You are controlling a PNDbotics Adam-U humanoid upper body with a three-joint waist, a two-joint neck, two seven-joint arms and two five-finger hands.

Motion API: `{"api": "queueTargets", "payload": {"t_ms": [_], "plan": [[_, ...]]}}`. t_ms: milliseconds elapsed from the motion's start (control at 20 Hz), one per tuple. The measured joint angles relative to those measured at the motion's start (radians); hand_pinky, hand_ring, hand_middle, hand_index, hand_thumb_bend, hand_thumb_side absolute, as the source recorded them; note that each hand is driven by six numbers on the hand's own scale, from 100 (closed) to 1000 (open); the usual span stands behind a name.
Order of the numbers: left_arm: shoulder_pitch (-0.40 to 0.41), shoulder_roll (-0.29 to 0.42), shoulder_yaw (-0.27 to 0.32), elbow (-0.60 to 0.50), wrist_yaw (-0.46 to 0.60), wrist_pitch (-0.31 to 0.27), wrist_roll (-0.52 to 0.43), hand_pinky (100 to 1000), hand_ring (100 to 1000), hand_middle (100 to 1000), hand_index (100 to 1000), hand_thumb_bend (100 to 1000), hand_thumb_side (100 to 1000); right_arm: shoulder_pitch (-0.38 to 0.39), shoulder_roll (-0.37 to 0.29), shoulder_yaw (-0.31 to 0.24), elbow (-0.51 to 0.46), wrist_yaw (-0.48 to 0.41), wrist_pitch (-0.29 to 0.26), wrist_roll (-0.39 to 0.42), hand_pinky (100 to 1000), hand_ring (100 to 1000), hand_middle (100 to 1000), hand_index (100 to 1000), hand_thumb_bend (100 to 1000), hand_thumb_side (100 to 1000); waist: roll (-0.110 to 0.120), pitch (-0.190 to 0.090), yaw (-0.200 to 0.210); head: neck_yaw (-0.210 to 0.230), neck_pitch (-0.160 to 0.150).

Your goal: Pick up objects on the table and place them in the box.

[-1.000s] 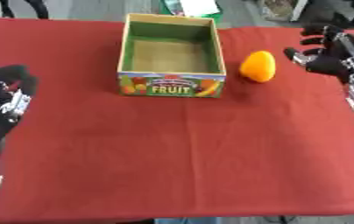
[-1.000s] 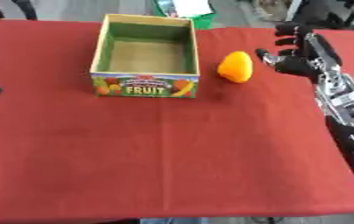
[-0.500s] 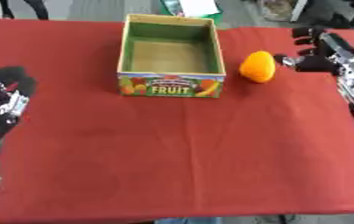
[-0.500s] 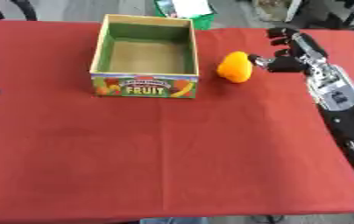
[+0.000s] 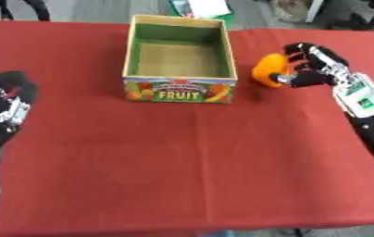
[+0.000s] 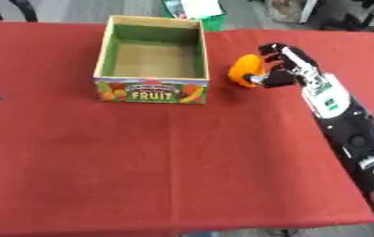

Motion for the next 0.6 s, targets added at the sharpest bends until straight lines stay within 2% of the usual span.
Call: {"api": "queueTargets", "payload": {"t_ms": [150,200,250,300,350,400,450,500,600], "plan": [[0.000,0.000,0.000,0.000,0.000,0.000,0.000,725,823,714,649,548,399,-0.008,0.011,0.000,0.015,0.030,0.003,-0.007,716,763,734,822,451,100,-0.002,0.000,0.004,-0.001,0.000],[0.000,0.000,0.000,0.000,0.000,0.000,0.000,725,823,714,649,549,399,-0.009,0.014,0.000,0.019,0.041,0.006,-0.017,692,729,663,773,391,100,-0.002,0.000,0.005,-0.001,0.000],[0.000,0.000,0.000,0.000,0.000,0.000,0.000,725,823,714,649,549,399,-0.009,0.016,0.000,0.022,0.052,0.009,-0.032,683,713,636,748,361,100,-0.002,0.000,0.007,-0.002,0.000],[0.000,0.000,0.000,0.000,0.000,0.000,0.000,725,823,714,649,549,399,-0.009,0.018,0.000,0.025,0.062,0.014,-0.049,660,676,565,683,294,100,-0.002,0.000,0.008,-0.002,0.000],[0.000,0.000,0.000,0.000,0.000,0.000,0.000,725,823,714,648,549,398,-0.009,0.021,0.000,0.027,0.072,0.020,-0.070,651,659,533,653,265,100,-0.002,0.000,0.009,-0.002,0.000],[0.000,0.000,0.000,0.000,0.000,0.000,0.000,724,823,714,648,549,399,-0.009,0.024,0.000,0.027,0.082,0.026,-0.095,607,601,419,526,162,100,-0.002,0.000,0.009,-0.002,0.000],[0.000,0.000,0.000,0.000,0.000,0.000,0.000,724,823,714,648,549,399,-0.009,0.025,0.000,0.027,0.091,0.033,-0.123,603,596,409,515,152,100,-0.002,0.000,0.010,-0.003,0.000],[0.000,0.000,0.000,0.000,0.000,0.000,0.000,724,823,714,648,550,398,-0.010,0.026,0.000,0.027,0.099,0.040,-0.153,570,556,328,432,105,100,-0.003,0.000,0.010,-0.003,0.000],[0.000,0.000,0.000,0.000,0.000,0.000,0.000,725,823,714,648,550,398,-0.010,0.030,-0.001,0.027,0.106,0.049,-0.213,558,537,290,396,104,100,-0.004,0.000,0.010,-0.004,0.000]]}}
